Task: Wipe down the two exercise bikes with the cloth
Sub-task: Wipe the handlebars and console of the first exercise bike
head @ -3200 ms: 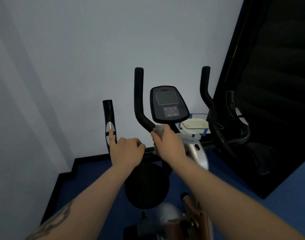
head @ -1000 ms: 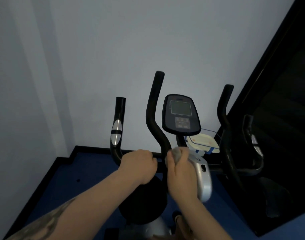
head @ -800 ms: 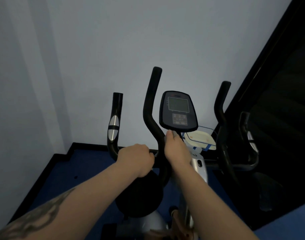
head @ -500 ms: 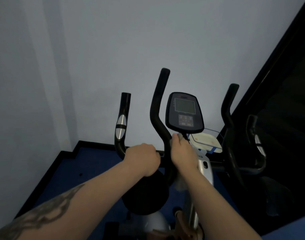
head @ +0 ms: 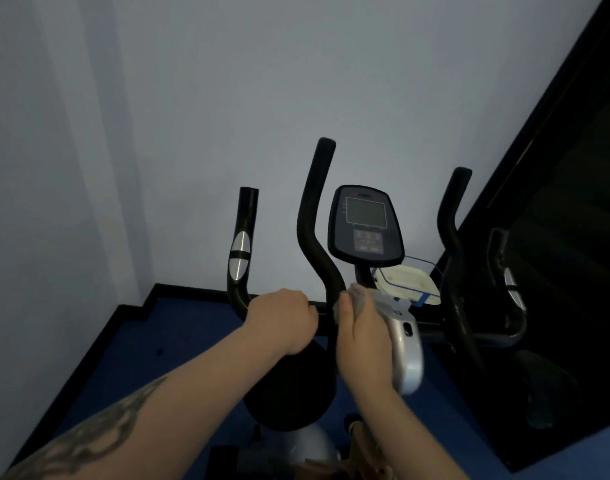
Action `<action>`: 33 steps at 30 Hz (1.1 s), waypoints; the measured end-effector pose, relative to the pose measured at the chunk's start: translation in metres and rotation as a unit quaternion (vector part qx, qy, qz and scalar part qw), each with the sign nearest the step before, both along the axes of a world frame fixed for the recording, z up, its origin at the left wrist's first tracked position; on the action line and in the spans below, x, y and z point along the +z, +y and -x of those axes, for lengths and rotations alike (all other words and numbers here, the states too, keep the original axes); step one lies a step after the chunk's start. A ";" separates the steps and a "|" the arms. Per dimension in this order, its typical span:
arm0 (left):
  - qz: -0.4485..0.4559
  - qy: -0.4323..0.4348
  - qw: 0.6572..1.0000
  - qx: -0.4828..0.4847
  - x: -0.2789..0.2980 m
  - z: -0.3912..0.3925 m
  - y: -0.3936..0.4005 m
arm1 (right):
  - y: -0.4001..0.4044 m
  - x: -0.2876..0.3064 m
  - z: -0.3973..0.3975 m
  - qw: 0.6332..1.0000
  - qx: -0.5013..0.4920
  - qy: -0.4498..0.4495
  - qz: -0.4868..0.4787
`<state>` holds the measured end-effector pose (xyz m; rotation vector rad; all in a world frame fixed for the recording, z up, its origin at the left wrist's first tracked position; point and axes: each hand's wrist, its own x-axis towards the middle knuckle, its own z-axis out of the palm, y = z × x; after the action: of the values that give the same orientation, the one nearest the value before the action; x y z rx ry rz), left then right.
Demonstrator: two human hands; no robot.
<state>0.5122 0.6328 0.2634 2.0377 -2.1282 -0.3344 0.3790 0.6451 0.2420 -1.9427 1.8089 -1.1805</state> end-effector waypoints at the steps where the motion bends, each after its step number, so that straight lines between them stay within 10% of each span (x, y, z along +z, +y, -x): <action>1: -0.002 -0.004 1.000 -0.004 0.000 0.001 0.000 | 0.004 -0.001 0.003 1.000 0.017 -0.015 0.005; 6: -0.022 -0.016 1.000 -0.005 0.006 0.002 0.000 | -0.051 0.032 -0.002 0.984 -0.019 0.092 -0.149; 11: -0.012 -0.009 1.000 -0.002 0.003 0.002 0.003 | -0.011 0.008 0.000 0.994 0.005 0.104 -0.014; 15: -0.034 -0.008 0.999 -0.002 0.009 0.004 0.001 | -0.062 0.037 -0.001 0.977 -0.017 0.141 -0.157; 20: -0.021 -0.006 1.000 0.001 0.004 0.001 0.003 | -0.010 0.010 0.002 0.988 -0.008 0.157 0.004; 27: -0.018 -0.014 1.000 -0.013 0.007 0.001 0.005 | -0.039 0.028 0.000 0.962 -0.020 0.266 -0.067; 33: -0.020 -0.018 0.999 -0.027 0.007 0.003 0.001 | -0.019 0.014 0.004 0.992 -0.016 0.110 -0.052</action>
<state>0.5094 0.6333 0.2703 2.0249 -2.2198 -0.3527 0.3751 0.6264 0.2561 -2.0588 1.9736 -0.8898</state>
